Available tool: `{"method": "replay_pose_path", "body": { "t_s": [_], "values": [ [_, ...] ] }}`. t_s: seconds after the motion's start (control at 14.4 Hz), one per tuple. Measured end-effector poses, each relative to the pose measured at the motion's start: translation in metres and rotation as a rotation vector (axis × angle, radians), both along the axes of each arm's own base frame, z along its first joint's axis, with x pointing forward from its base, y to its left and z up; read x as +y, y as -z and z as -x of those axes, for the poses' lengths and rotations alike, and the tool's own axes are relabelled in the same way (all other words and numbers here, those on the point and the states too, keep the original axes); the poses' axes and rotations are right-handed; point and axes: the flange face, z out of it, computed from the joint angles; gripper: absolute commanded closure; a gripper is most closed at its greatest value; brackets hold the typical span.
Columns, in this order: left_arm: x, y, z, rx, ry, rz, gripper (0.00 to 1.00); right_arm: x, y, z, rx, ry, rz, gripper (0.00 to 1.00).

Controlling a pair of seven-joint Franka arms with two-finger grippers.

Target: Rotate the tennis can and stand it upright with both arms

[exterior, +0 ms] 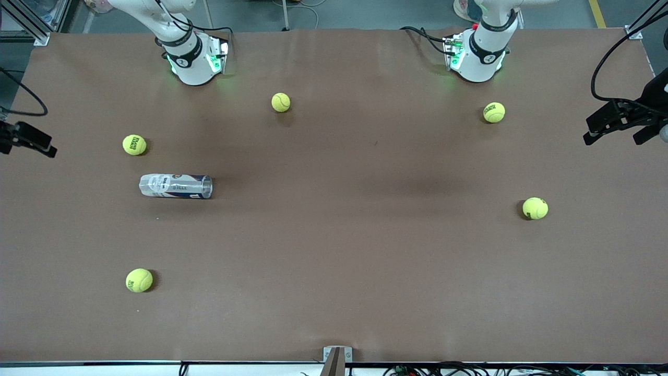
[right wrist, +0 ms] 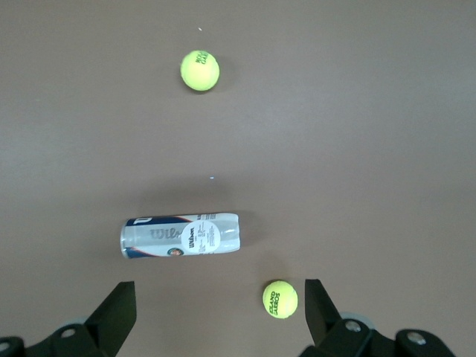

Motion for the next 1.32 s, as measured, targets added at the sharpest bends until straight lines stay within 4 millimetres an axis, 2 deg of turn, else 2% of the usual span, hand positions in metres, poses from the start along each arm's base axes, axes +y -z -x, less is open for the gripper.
{"method": "replay_pose_path", "body": {
  "t_s": [0.14,0.21,0.48,0.62,0.9,1.11,1.32],
  "values": [
    [0.0,0.0,0.0,0.0,0.0,0.0,0.0,-0.008,0.027,-0.013,0.034,0.018,0.005,0.0],
    [0.0,0.0,0.0,0.0,0.0,0.0,0.0,-0.011,0.034,-0.016,0.044,0.066,0.006,0.0],
    [0.0,0.0,0.0,0.0,0.0,0.0,0.0,-0.015,0.043,-0.014,0.062,0.512,0.018,0.0],
    [0.0,0.0,0.0,0.0,0.0,0.0,0.0,-0.01,0.057,-0.016,0.086,0.758,0.036,0.0],
    [0.0,0.0,0.0,0.0,0.0,0.0,0.0,0.012,0.105,-0.023,0.155,1.091,0.097,0.0],
    [0.0,0.0,0.0,0.0,0.0,0.0,0.0,0.027,0.142,-0.026,0.201,1.28,0.106,0.0],
    [0.0,0.0,0.0,0.0,0.0,0.0,0.0,0.04,0.187,-0.02,0.207,1.418,0.119,0.0]
  ]
}}
